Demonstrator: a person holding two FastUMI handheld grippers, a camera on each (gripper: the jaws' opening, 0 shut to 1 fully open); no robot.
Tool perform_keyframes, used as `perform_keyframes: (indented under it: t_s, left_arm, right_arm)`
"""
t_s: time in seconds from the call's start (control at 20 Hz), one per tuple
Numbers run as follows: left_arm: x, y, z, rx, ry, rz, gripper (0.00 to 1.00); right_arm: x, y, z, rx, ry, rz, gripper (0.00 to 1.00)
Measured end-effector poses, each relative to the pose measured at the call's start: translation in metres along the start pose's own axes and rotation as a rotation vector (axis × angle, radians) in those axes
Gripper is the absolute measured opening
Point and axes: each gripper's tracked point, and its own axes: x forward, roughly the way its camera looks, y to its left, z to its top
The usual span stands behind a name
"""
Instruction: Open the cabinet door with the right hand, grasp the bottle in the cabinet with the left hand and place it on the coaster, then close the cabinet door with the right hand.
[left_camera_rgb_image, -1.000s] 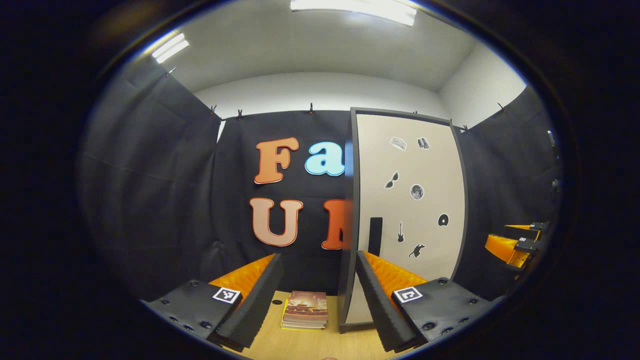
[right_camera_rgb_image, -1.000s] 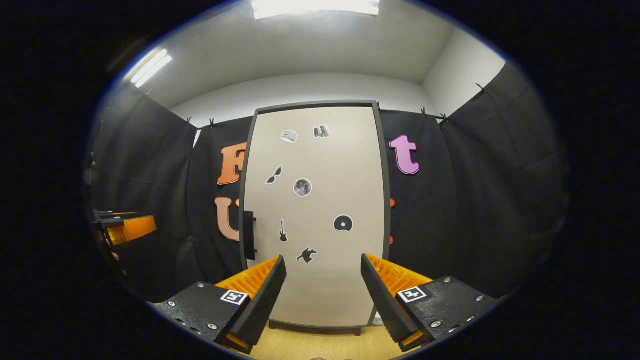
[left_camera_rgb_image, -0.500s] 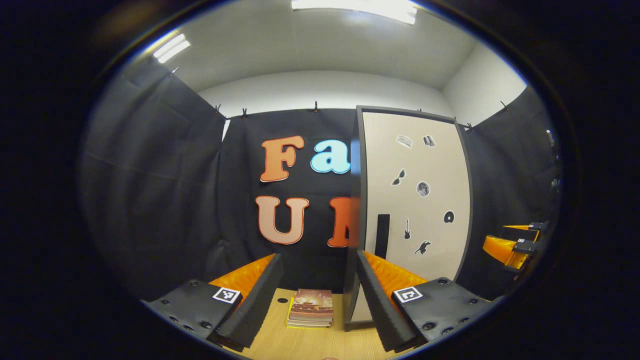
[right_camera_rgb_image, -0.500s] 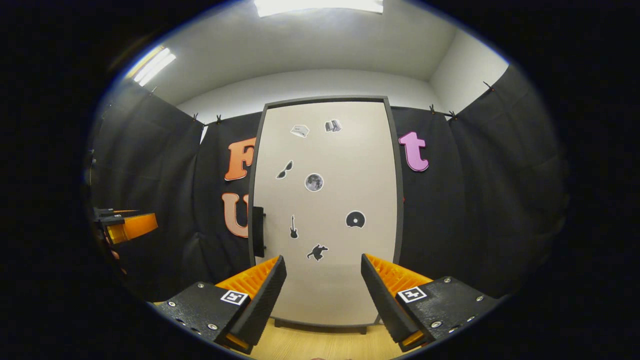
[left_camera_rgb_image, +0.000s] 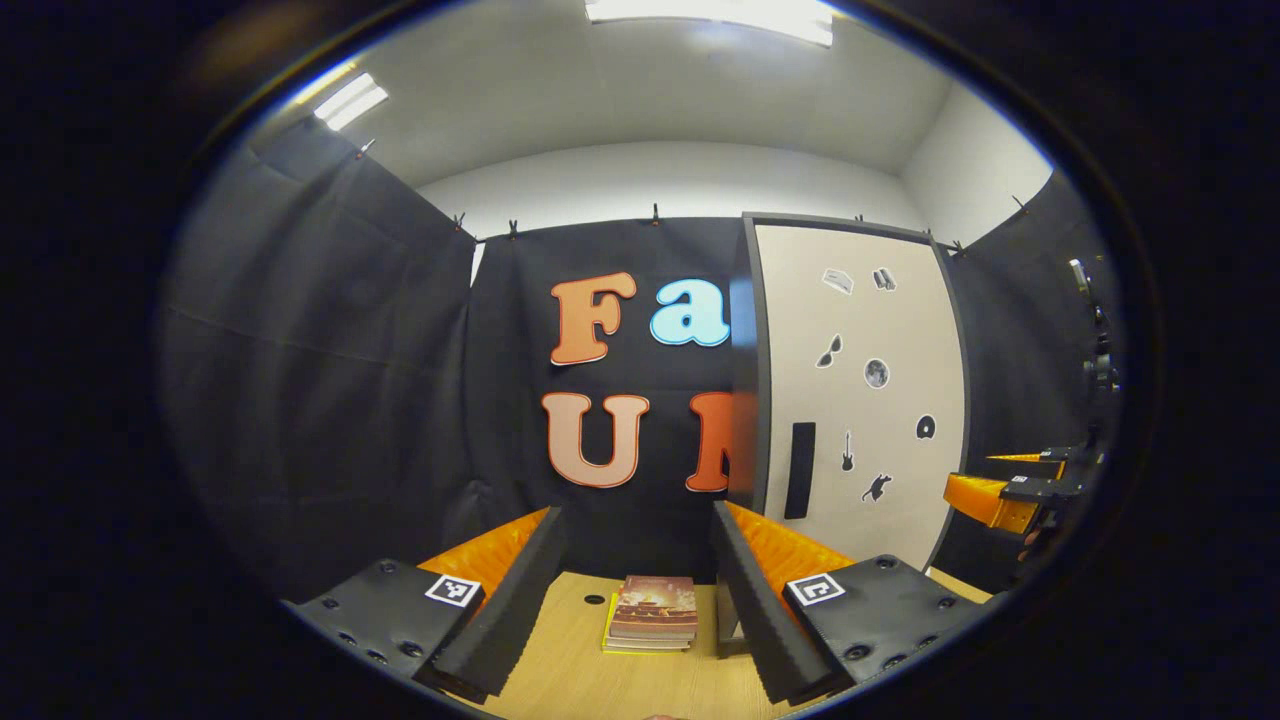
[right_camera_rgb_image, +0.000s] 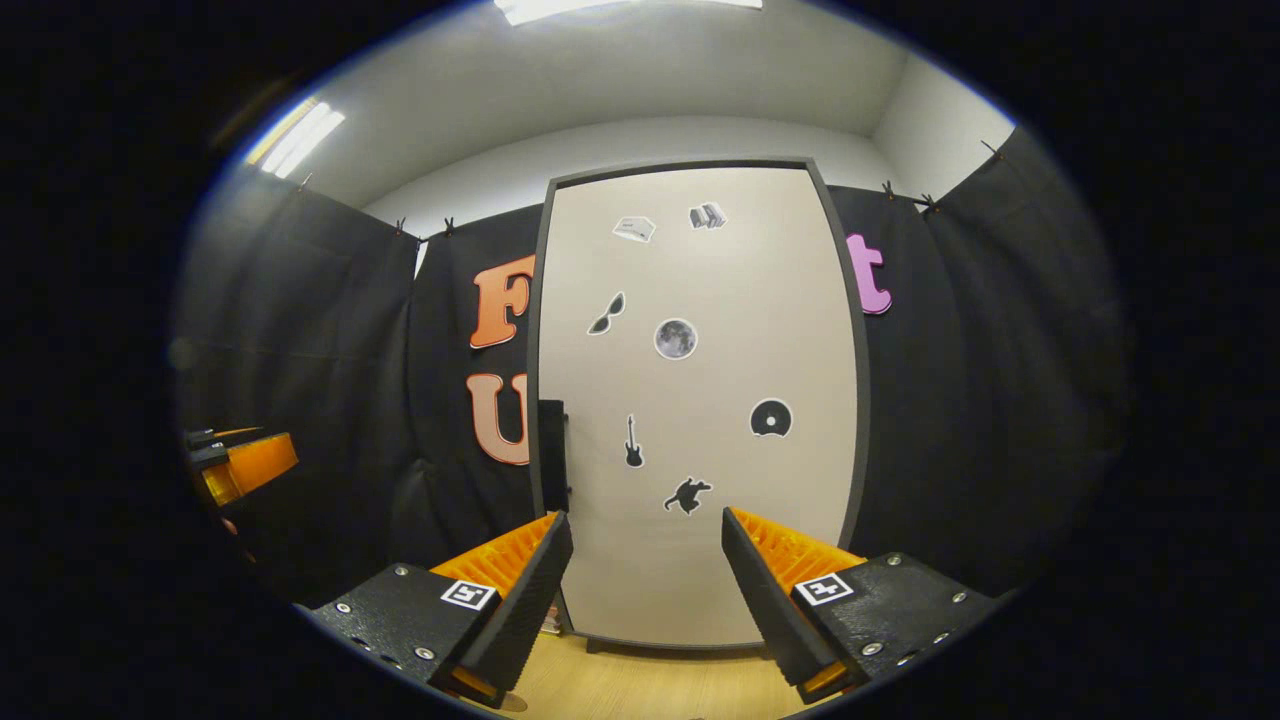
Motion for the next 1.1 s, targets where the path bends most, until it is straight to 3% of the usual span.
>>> perform_keyframes:
  t_s: [0.15,0.2,0.3,0.35,0.4,0.5,0.55,0.95,1.0,1.1]
  left_arm:
    - [-0.005,0.018,-0.004,0.011,0.01,0.036,0.91]
    - [-0.006,0.025,-0.005,0.012,0.014,0.05,0.95]
    - [-0.01,0.041,-0.009,0.015,0.022,0.082,0.91]
    - [-0.012,0.049,-0.011,0.015,0.028,0.097,0.95]
    - [-0.014,0.057,-0.013,0.015,0.035,0.114,0.91]
    - [-0.02,0.075,-0.018,0.019,0.05,0.149,0.91]
    - [-0.023,0.085,-0.02,0.022,0.056,0.169,0.96]
    - [-0.04,0.143,-0.036,0.029,0.082,0.27,0.95]
    - [-0.041,0.149,-0.038,0.027,0.083,0.28,1.0]
    - [-0.041,0.157,-0.042,0.016,0.089,0.288,0.95]
  right_arm:
    - [0.025,0.021,0.0,-0.003,0.018,0.032,0.93]
    - [0.034,0.027,0.0,-0.01,0.025,0.037,0.93]
    - [0.052,0.039,0.0,-0.028,0.036,0.043,0.93]
    - [0.062,0.045,0.0,-0.039,0.044,0.046,0.93]
    - [0.071,0.051,-0.001,-0.049,0.05,0.047,0.93]
    - [0.091,0.06,-0.002,-0.061,0.063,0.039,0.93]
    - [0.1,0.062,-0.003,-0.063,0.068,0.026,0.91]
    - [0.167,0.077,-0.012,-0.097,0.108,-0.065,0.76]
    - [0.172,0.079,-0.014,-0.096,0.108,-0.075,0.73]
    - [0.181,0.084,-0.018,-0.088,0.121,-0.085,0.65]
